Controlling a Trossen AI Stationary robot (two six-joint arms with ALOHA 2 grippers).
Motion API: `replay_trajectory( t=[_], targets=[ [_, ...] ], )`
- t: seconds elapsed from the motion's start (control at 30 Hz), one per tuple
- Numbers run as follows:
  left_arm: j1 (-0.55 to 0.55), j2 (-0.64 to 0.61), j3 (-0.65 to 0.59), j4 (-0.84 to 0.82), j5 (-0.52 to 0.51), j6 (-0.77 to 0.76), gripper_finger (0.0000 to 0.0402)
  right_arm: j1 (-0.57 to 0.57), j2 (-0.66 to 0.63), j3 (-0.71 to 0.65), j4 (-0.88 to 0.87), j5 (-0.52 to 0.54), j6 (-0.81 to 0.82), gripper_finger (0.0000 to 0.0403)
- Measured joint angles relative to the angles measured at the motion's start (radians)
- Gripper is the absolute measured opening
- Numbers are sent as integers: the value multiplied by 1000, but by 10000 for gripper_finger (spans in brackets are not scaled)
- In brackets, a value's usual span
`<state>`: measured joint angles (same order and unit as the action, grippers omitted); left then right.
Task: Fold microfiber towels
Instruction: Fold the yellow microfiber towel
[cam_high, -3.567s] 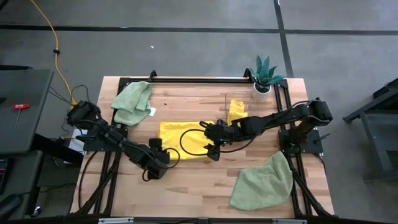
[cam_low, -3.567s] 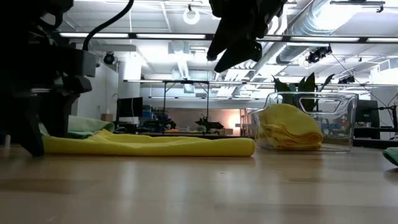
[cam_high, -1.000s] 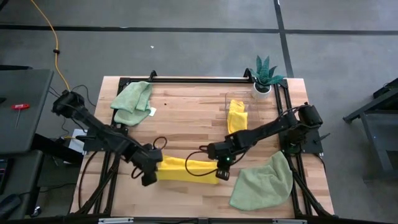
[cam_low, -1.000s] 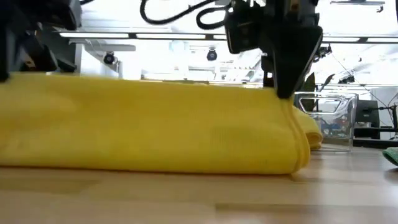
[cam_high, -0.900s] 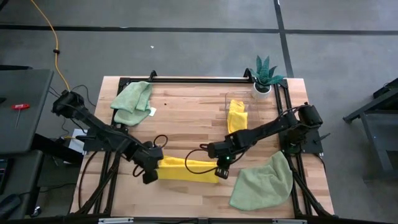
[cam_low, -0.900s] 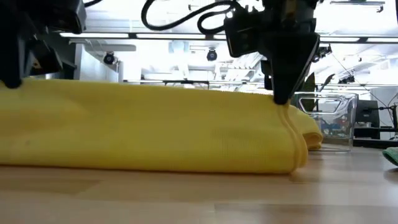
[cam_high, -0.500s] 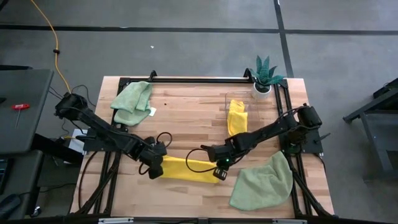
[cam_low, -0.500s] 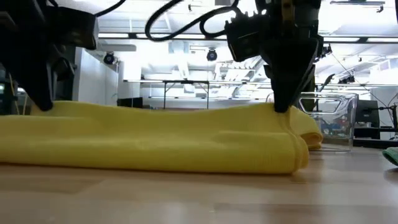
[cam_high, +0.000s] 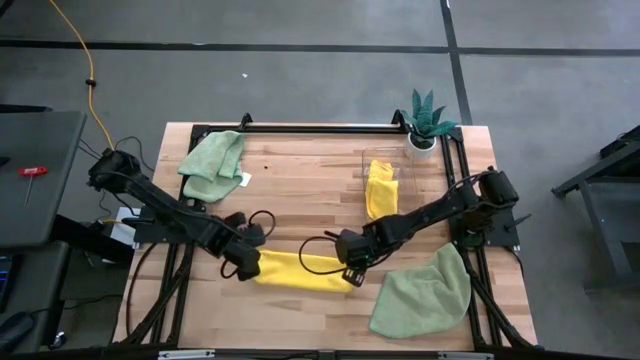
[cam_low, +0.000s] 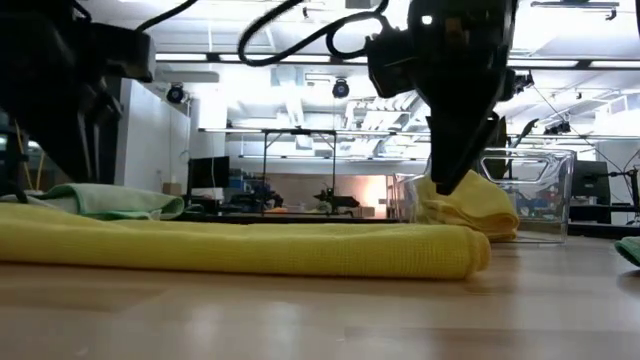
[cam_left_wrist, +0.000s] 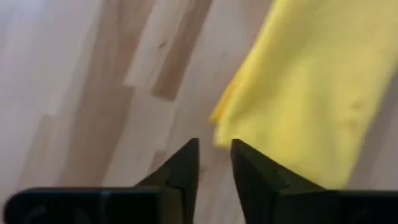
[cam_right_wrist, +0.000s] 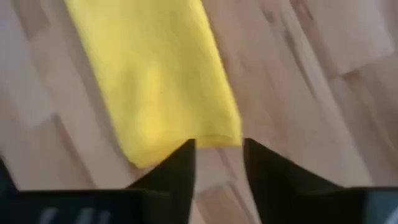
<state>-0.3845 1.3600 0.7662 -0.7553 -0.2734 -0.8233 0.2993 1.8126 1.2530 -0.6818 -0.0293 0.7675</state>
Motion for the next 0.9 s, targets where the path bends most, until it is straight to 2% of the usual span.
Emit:
replay_trajectory(
  t=[0.1, 0.2, 0.33, 0.5, 0.57, 0.7, 0.9],
  targets=[
    [13, -3, 0, -59, -3, 12, 115, -20, -17, 0, -42, 9, -71, 188],
    [25, -15, 0, -110, -2, 34, 144, -33, -45, 0, -74, 48, -112, 220],
    [10, -50, 1, -94, -5, 51, 170, -24, -86, 0, -56, 74, -168, 232],
    [-80, -81, 1, 84, -41, 165, 176, 50, -84, -12, 14, 66, -213, 231],
    [-122, -80, 2, 126, -73, 183, 175, 83, -82, -52, 36, 60, -154, 229],
    [-185, -80, 1, 132, -147, 142, 176, 131, -95, -164, 115, 17, 62, 227],
    [-202, -156, -15, 154, -157, 25, 177, 195, -140, -306, 456, 49, 392, 227]
  ],
)
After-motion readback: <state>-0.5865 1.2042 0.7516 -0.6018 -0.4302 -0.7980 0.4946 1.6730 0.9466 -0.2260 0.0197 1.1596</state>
